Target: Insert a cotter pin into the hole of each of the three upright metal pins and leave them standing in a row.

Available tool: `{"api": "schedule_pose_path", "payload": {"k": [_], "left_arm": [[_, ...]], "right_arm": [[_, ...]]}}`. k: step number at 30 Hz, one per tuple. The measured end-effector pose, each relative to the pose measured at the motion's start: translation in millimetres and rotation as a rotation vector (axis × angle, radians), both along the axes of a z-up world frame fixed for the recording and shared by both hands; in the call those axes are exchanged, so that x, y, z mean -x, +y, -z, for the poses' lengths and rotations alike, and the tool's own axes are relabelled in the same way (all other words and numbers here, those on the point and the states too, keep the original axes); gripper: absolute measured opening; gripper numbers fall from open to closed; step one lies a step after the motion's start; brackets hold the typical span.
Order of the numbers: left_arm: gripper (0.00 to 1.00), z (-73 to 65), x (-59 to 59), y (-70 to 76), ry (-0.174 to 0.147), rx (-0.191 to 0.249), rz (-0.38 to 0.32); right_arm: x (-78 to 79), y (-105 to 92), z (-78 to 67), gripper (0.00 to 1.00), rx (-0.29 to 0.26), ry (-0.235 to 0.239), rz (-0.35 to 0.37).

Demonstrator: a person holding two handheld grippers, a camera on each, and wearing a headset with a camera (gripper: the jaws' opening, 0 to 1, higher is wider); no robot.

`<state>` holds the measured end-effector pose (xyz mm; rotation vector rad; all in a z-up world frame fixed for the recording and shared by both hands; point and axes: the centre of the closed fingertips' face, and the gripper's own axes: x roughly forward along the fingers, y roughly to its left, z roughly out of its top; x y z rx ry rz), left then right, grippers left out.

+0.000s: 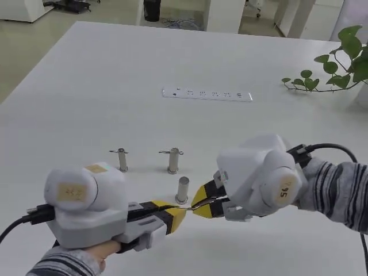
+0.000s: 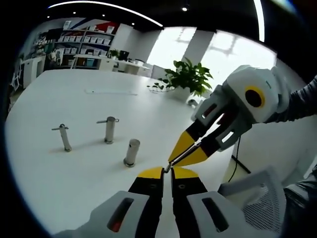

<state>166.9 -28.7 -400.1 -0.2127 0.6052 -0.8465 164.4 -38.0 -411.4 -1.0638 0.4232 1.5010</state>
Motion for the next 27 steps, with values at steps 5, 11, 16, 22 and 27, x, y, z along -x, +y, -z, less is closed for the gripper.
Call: {"api": "schedule_pose_path", "payload": {"k": [5, 11, 16, 22, 27], "left_arm": [[0.00, -1.4, -1.6, -1.4, 0.011, 0.022, -0.007], [0.00, -1.5, -0.9, -3.4, -0.008, 0.015, 0.011], [0.00, -1.9, 1.3, -6.1, -0.066, -0.027, 0.058], [0.00, -2.8, 5.3, -4.6, -0.145, -0.099, 0.125], [0.00, -1.9, 9.4, -4.4, -0.215, -0.167, 0.186]], "right_arm": [[1.0, 0.3, 0.6, 0.00, -0.002, 0.003, 0.003], [-0.5, -0.3, 1.6, 0.00, -0.005, 0.004, 0.010], [-1.7, -0.4, 1.6, 0.00, -0.014, 0.011, 0.024], [-5.2, -3.9, 4.2, 0.00, -0.009, 0.034, 0.057], [-2.8, -4.6, 5.9, 0.01, -0.009, 0.055, 0.061]]}}
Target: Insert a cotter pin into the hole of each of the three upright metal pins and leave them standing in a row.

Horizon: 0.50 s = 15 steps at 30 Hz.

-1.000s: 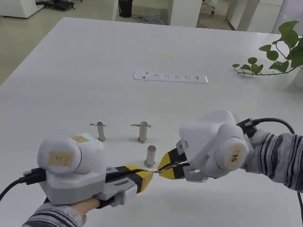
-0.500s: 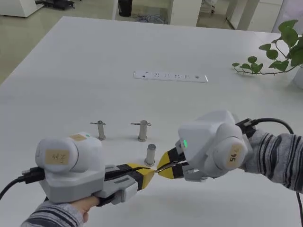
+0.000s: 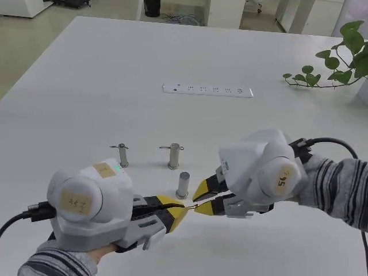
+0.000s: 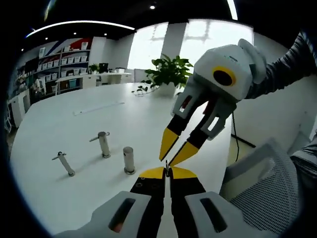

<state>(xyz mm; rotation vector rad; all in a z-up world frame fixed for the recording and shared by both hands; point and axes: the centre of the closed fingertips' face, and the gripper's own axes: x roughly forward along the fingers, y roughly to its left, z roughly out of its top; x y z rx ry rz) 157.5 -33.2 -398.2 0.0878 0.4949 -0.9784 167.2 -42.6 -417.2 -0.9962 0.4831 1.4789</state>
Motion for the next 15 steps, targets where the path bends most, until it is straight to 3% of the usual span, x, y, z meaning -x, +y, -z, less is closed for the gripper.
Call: {"api": "schedule_pose_path", "payload": {"k": [2, 5, 7, 10, 15], "left_arm": [[0.00, -2.2, 2.4, -1.5, -0.039, -0.018, 0.036], [0.00, -5.9, 7.5, -4.4, -0.072, -0.029, 0.080], [0.00, -4.5, 9.6, -3.8, -0.099, -0.066, 0.110], [0.00, -4.2, 13.6, -3.0, -0.121, -0.086, 0.148], [0.00, 0.2, 13.8, 1.4, -0.129, -0.114, 0.154]], "right_arm": [[3.3, -0.4, 1.4, 0.00, 0.008, 0.011, -0.007], [6.1, -0.8, 3.7, 0.00, 0.016, 0.018, -0.008], [10.1, -0.1, 4.6, 0.00, 0.018, 0.029, -0.012], [14.4, 0.6, 4.9, 0.00, 0.019, 0.037, -0.019], [17.6, 2.1, 3.2, 0.00, 0.019, 0.034, -0.034]]}}
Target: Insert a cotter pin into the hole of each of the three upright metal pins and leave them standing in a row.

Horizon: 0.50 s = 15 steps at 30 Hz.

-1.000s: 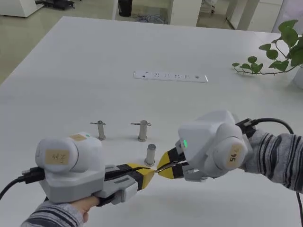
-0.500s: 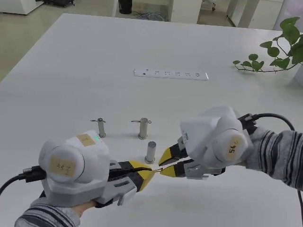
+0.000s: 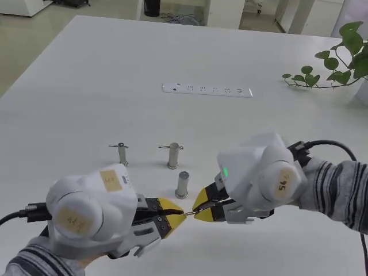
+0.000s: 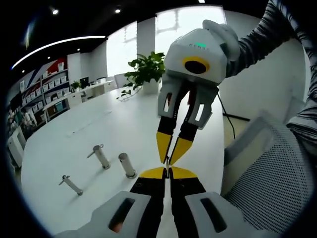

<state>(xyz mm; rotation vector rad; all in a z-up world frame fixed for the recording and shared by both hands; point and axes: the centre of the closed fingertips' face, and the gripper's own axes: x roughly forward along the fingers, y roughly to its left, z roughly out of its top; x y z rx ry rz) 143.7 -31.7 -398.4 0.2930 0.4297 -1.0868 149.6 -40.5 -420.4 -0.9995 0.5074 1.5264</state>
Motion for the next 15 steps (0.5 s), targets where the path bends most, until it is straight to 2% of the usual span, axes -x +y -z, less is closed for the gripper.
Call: {"api": "schedule_pose_path", "payload": {"k": [3, 7, 11, 15], "left_arm": [[0.00, 0.2, -0.9, 1.0, -0.020, -0.009, -0.005], [0.01, 2.3, -3.8, 2.7, -0.027, -0.023, -0.024], [0.11, 3.2, -7.7, 3.3, -0.042, -0.017, -0.047], [0.16, 4.0, -14.8, 5.2, -0.061, -0.014, -0.088]], "right_arm": [[0.4, 0.8, -0.3, 0.00, 0.003, -0.007, -0.012], [-0.3, -0.2, 1.0, 0.00, 0.012, -0.012, -0.008], [-4.3, -3.5, 1.3, 0.00, 0.018, -0.014, 0.013], [-13.5, -10.6, 4.2, 0.00, 0.037, -0.028, 0.047]]}}
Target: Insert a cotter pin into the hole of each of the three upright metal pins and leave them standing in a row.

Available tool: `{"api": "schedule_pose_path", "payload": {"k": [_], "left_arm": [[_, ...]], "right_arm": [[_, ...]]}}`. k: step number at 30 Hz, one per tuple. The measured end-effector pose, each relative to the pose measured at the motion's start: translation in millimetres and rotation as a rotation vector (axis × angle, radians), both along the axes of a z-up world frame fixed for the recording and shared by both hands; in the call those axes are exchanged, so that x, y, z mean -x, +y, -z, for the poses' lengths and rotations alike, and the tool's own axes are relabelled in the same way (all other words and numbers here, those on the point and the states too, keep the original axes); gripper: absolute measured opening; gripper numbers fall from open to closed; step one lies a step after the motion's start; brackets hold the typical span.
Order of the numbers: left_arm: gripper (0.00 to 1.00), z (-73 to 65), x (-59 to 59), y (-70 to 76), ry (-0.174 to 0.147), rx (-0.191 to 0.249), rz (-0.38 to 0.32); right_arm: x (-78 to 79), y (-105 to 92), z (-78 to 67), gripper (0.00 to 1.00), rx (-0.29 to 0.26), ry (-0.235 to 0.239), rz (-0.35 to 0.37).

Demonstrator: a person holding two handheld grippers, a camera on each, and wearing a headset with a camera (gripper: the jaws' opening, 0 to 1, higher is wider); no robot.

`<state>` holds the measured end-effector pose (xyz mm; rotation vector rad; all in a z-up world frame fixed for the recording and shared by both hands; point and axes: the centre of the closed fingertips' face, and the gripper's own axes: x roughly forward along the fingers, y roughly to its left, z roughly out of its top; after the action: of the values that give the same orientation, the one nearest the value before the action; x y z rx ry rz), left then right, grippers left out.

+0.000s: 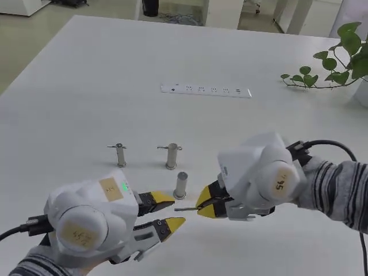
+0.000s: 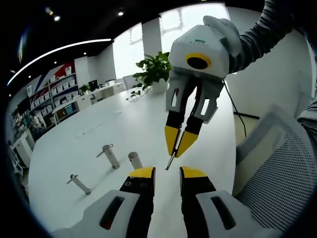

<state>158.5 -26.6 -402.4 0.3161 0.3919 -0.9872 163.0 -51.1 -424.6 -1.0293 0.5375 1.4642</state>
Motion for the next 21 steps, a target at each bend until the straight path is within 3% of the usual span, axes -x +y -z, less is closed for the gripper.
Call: {"api": "schedule_pose_path", "payload": {"k": [9, 11, 15, 21], "left_arm": [[0.21, 3.8, -20.0, 7.0, -0.023, 0.008, -0.113], [0.21, 4.9, -24.4, 8.6, -0.014, 0.020, -0.143], [0.22, 7.7, -35.6, 10.6, 0.032, 0.086, -0.215], [0.22, 16.6, -47.9, 13.0, 0.047, 0.093, -0.272]], "right_arm": [[-27.7, -19.8, 10.4, 0.00, 0.054, -0.013, 0.116], [-34.8, -23.3, 13.0, 0.00, 0.064, -0.016, 0.142], [-46.8, -28.2, 17.0, 0.00, 0.081, -0.024, 0.173], [-60.8, -31.3, 21.2, 0.00, 0.089, -0.020, 0.211]]}}
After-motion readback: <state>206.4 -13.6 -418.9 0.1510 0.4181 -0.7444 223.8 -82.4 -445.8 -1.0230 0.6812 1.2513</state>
